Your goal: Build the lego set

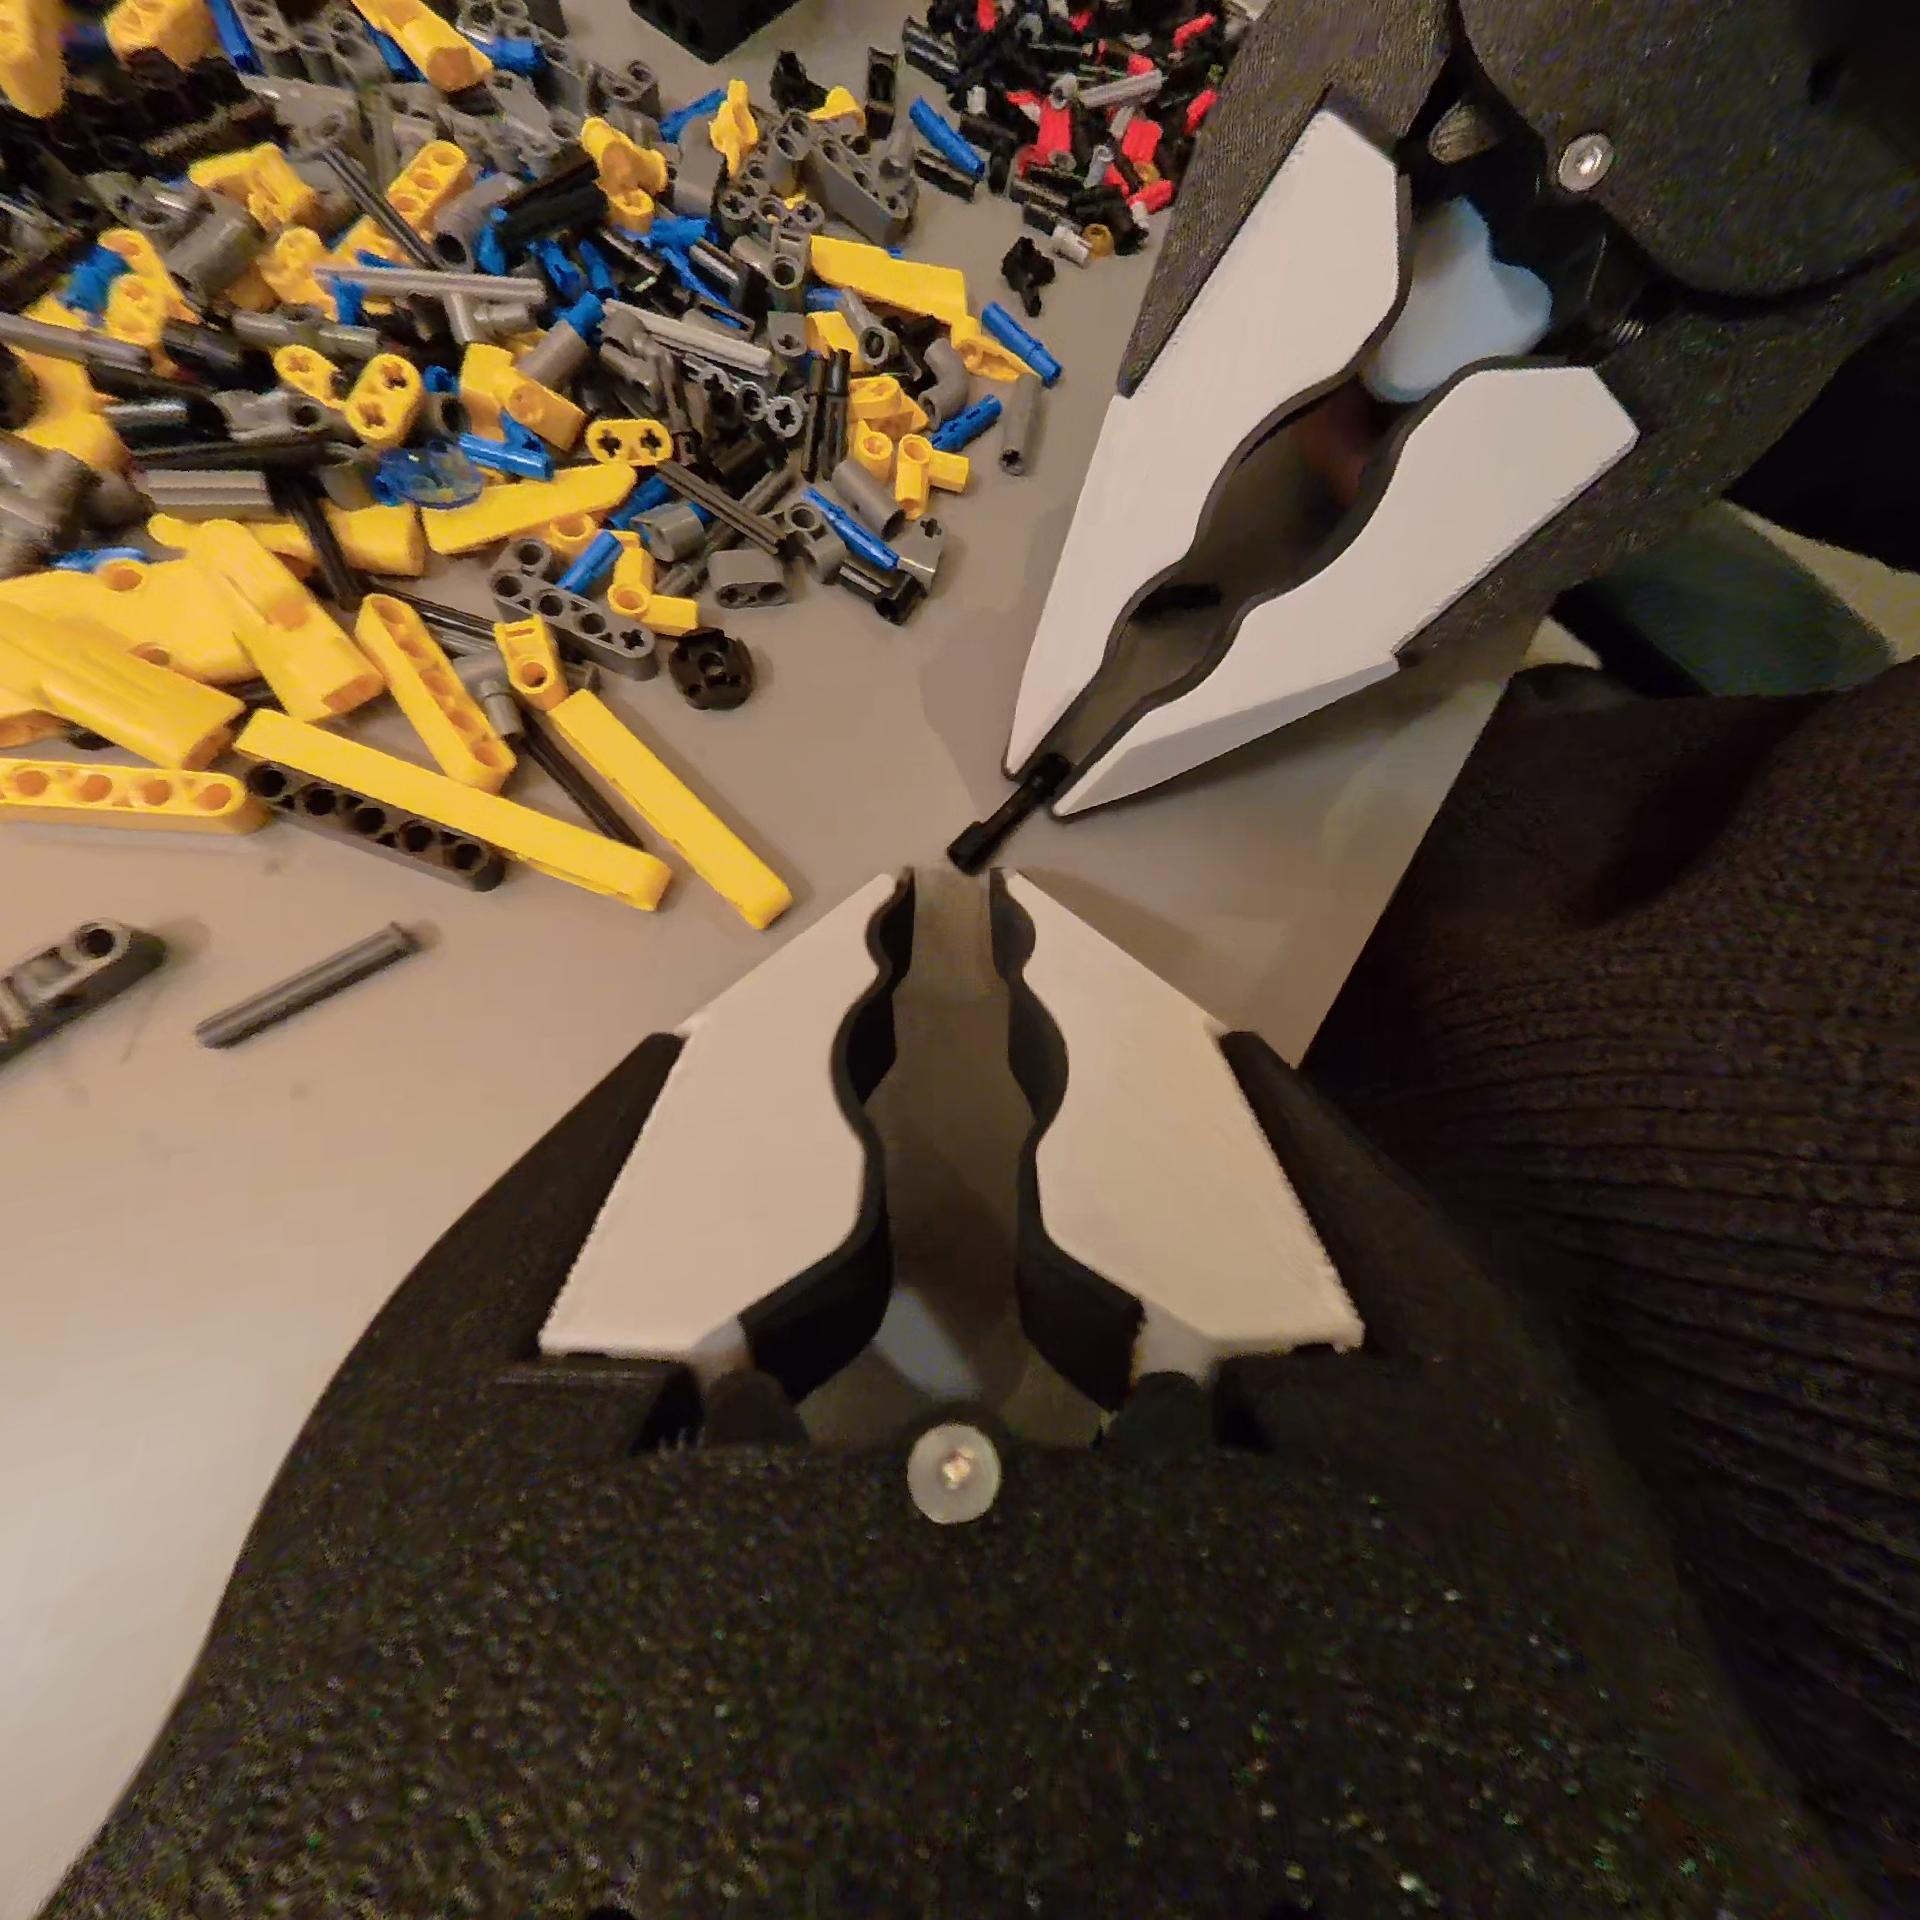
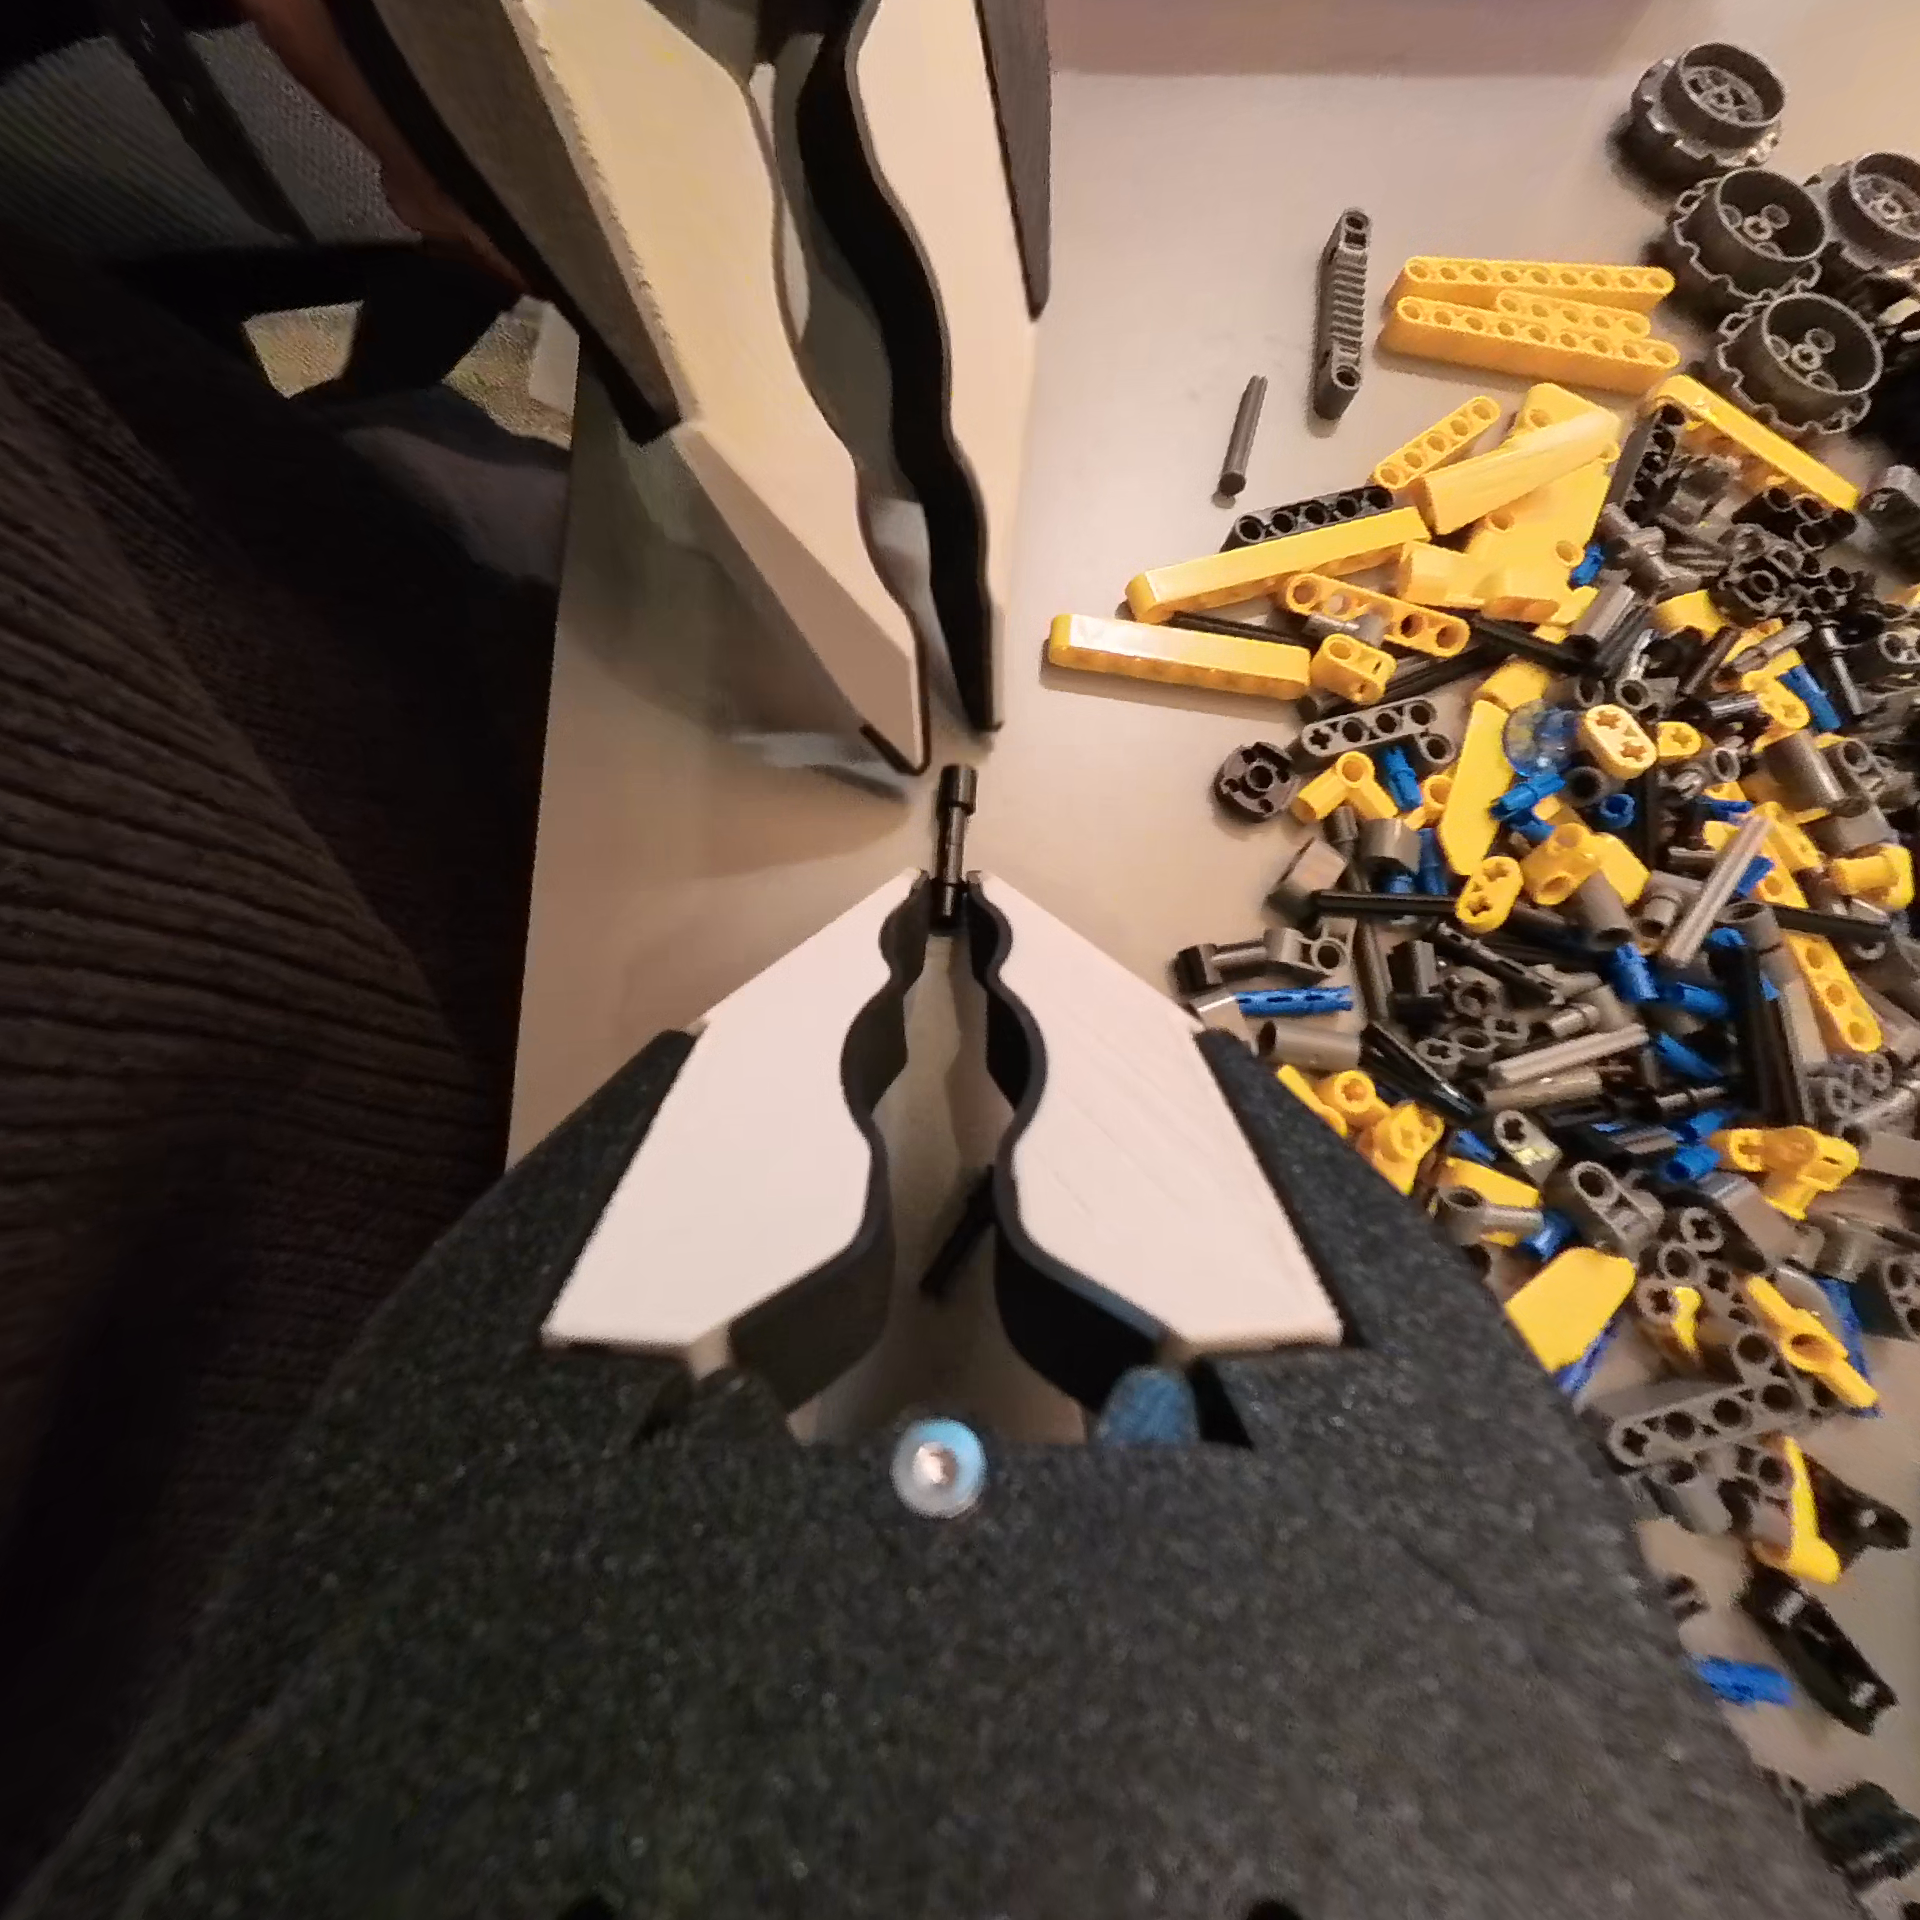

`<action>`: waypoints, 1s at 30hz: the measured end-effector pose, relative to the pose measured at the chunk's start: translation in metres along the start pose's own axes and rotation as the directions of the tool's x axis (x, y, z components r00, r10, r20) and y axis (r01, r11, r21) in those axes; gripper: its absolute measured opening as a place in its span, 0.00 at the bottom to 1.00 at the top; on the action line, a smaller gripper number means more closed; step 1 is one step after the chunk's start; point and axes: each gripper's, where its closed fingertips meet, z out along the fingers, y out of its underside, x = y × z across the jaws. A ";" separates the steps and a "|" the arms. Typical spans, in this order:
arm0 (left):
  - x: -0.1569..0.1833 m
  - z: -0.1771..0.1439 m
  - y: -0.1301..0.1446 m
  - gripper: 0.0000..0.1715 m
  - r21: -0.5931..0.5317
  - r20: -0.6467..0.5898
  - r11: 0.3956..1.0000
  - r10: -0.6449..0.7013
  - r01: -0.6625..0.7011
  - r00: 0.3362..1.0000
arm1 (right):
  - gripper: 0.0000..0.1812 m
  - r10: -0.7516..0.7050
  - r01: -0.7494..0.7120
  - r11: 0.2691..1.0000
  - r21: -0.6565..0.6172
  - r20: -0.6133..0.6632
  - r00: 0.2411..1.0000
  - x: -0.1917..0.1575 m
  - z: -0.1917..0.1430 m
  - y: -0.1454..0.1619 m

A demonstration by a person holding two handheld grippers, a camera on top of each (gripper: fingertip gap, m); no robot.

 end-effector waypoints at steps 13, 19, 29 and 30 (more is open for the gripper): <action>-0.007 0.002 0.001 0.09 -0.048 0.022 0.962 0.270 -0.269 0.963 | 0.03 -0.003 0.003 1.000 0.017 0.034 0.999 0.000 0.000 0.000; 0.007 0.007 -0.001 0.08 -0.045 -0.088 0.953 0.294 -0.299 0.952 | 0.03 -0.003 0.003 1.000 0.008 0.040 0.999 0.000 0.000 0.000; 0.009 0.007 0.000 0.04 -0.048 -0.133 0.950 0.301 -0.310 0.944 | 0.03 -0.068 0.066 0.998 0.024 0.099 0.993 -0.003 -0.001 0.000; 0.011 0.007 0.001 0.04 -0.048 -0.146 0.948 0.306 -0.316 0.941 | 0.03 -0.101 0.099 0.995 0.025 0.110 0.989 -0.004 -0.001 0.000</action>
